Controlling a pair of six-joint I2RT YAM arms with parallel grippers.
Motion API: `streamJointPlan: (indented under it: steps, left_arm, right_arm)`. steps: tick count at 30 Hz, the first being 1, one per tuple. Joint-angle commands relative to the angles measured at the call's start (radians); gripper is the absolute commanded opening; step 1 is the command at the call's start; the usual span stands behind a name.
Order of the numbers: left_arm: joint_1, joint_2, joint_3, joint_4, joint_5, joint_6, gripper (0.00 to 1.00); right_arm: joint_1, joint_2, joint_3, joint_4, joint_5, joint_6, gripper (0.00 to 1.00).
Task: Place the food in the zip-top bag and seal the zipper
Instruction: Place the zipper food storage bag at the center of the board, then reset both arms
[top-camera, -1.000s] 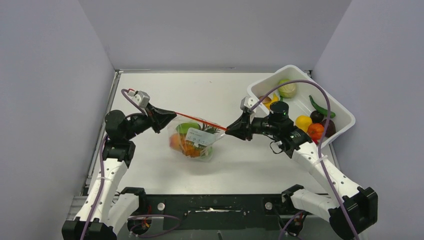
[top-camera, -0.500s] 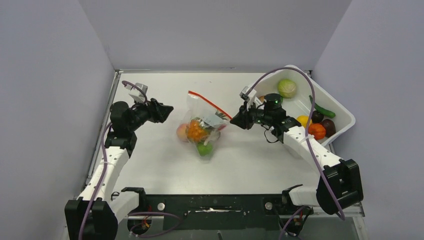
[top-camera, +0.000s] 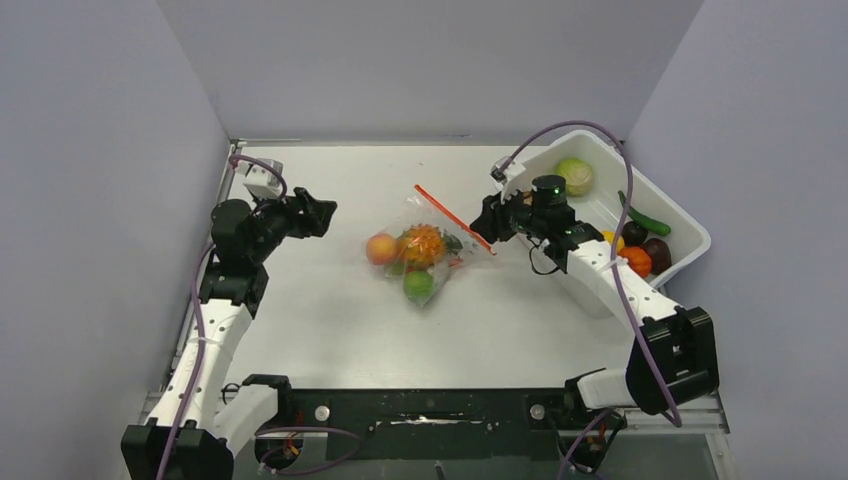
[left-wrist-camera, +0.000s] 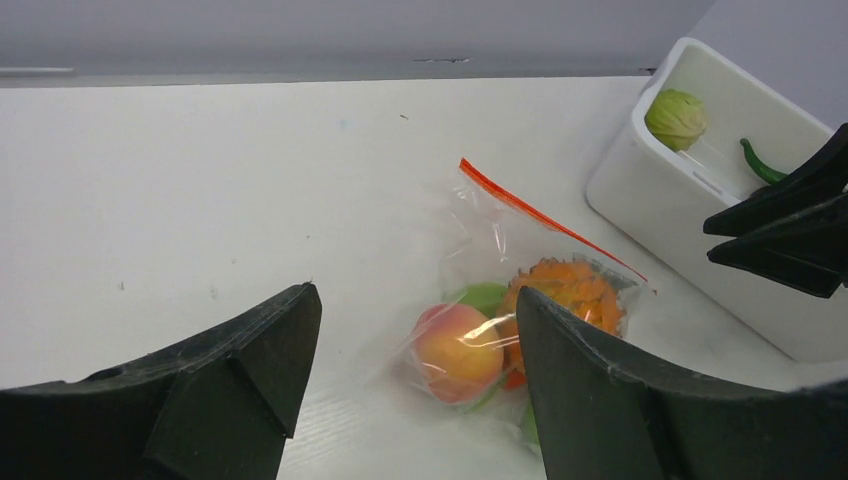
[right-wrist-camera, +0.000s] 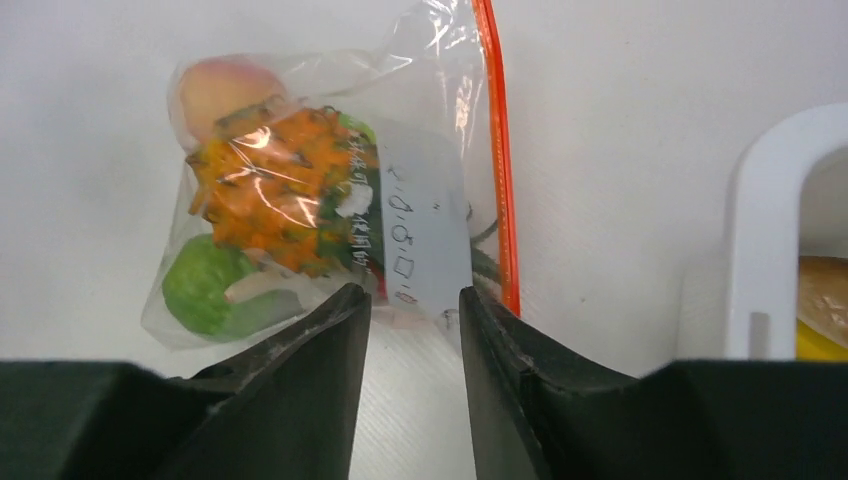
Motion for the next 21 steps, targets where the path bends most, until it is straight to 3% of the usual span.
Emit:
streamJointPlan:
  steps: [1, 5, 7, 8, 9, 13, 16, 21]
  left_arm:
    - [-0.029, -0.029, 0.051, -0.043, -0.065, -0.033, 0.72]
    - [-0.038, -0.033, 0.058, -0.071, -0.031, -0.077, 0.72]
    - [-0.041, -0.032, 0.075, -0.109, -0.016, -0.087, 0.72]
    - [-0.044, -0.032, 0.084, -0.135, -0.017, -0.087, 0.72]
    - [-0.05, -0.033, 0.09, -0.15, -0.029, -0.09, 0.73]
    - [-0.084, -0.066, 0.096, -0.17, -0.156, -0.163, 0.77]
    - [-0.091, -0.094, 0.098, -0.17, -0.155, -0.172, 0.79]
    - [-0.091, -0.14, 0.1, -0.151, -0.084, -0.197, 0.79]
  right_arm:
    - [-0.004, -0.078, 0.057, -0.005, 0.09, 0.038, 0.44]
    - [-0.005, -0.168, 0.051, -0.043, 0.171, 0.07, 0.65]
    - [-0.004, -0.222, 0.049, -0.078, 0.208, 0.083, 0.81]
    - [-0.004, -0.252, 0.048, -0.094, 0.222, 0.093, 0.95]
    - [-0.005, -0.282, 0.045, -0.106, 0.24, 0.102, 0.99]
    - [-0.003, -0.413, 0.028, -0.14, 0.356, 0.221, 0.98]
    - [-0.003, -0.478, 0.028, -0.212, 0.504, 0.328, 0.98]
    - [-0.003, -0.535, 0.072, -0.353, 0.598, 0.4, 0.97]
